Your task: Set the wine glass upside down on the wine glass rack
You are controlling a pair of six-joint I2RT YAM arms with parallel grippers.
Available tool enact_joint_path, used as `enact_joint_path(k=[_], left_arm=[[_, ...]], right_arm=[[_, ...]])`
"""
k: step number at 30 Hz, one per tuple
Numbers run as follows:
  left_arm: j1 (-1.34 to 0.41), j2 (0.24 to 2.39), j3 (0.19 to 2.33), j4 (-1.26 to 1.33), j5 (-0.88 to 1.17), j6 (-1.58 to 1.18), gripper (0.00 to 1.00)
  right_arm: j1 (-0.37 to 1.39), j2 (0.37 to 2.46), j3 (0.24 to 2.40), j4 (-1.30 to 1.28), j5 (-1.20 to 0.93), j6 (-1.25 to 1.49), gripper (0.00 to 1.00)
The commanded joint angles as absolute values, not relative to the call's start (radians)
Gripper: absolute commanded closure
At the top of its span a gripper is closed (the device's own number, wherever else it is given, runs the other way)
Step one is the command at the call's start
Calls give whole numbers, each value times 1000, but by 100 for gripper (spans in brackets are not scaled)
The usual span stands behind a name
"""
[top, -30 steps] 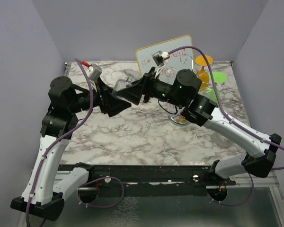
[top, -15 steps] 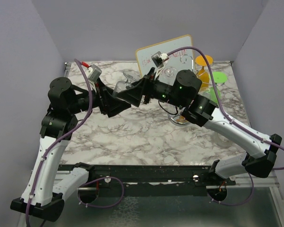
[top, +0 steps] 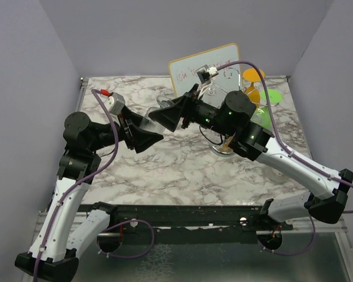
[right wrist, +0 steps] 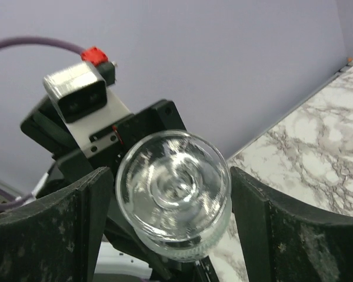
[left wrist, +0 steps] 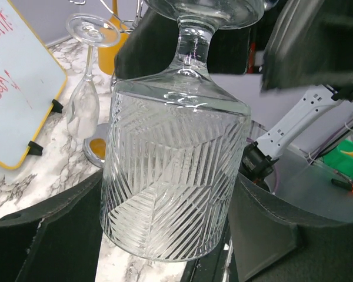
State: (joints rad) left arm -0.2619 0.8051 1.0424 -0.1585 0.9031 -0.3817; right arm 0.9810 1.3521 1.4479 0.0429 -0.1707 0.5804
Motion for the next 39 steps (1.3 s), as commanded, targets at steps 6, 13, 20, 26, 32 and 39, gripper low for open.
enact_joint_path(k=[6,13,20,26,32,39], left_arm=[[-259,773,983,70,945,-431,67],[-259,771,979,68,934,-431,69],[-259,785,967,51,934,-425,69],[-259,801,965,35,914,-444,55],[-259,849,957,-41,904,-468,38],[-259,902,893,-73,948,-474,32]], right_arm=[[985,1322,1469,109,-20,608,16],[985,1329,1488,55,-46,586,31],[985,1333,1526,4,-49,565,58],[985,1348,1582,-91,-70,512,73],[984,1381,1681,-239,-33,519,84],[984,1470,1818,-425,-18,535,95]])
